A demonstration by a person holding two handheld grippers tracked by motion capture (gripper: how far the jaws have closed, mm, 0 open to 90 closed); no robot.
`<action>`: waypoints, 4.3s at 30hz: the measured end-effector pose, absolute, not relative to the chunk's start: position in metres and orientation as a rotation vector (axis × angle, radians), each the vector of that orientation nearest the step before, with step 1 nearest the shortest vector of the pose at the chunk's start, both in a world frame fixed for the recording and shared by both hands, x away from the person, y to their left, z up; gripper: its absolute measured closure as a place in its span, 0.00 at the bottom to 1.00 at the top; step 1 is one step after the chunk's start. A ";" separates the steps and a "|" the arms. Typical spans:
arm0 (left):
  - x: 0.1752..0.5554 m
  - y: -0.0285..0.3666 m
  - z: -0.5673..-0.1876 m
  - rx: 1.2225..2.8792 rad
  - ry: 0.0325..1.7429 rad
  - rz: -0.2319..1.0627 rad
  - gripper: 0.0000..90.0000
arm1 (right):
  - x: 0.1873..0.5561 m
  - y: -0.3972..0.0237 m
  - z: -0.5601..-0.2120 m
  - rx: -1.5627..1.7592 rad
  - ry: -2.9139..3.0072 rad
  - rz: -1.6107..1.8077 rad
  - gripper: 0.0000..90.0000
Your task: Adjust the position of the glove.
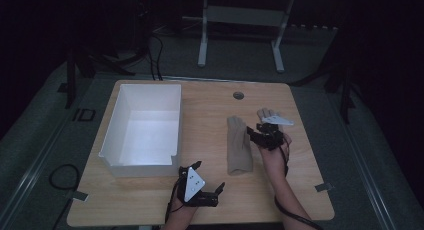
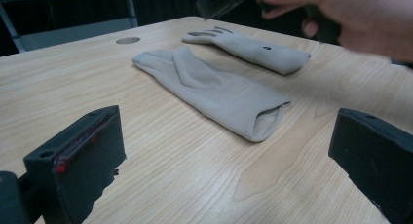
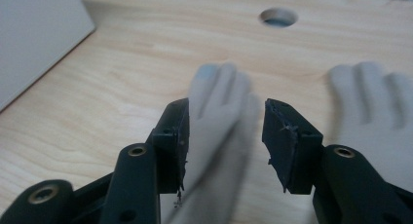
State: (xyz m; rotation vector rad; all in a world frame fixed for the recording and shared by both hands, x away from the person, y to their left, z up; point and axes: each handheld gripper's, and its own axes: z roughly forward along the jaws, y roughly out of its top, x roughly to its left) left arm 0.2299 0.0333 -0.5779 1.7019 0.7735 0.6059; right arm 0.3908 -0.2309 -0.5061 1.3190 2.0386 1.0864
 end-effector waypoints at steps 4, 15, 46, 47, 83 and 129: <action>0.230 0.033 -0.578 1.702 0.775 0.606 0.00 | 0.392 -0.247 -0.497 1.293 2.042 1.095 0.59; 0.230 0.033 -0.578 1.701 0.778 0.608 0.00 | 0.404 -0.320 -0.498 1.265 2.086 1.070 0.60; 0.230 0.034 -0.578 1.692 0.787 0.607 0.00 | 0.426 -0.326 -0.556 1.444 2.071 0.933 0.93; 0.230 0.034 -0.578 1.692 0.788 0.606 0.00 | 0.426 -0.326 -0.556 1.444 2.071 0.933 0.93; 0.229 0.033 -0.578 1.692 0.785 0.612 0.00 | 0.367 -0.228 -0.440 1.339 1.928 1.245 0.93; 0.230 0.033 -0.578 1.697 0.775 0.611 0.00 | 0.371 -0.202 -0.557 1.485 2.083 1.068 0.90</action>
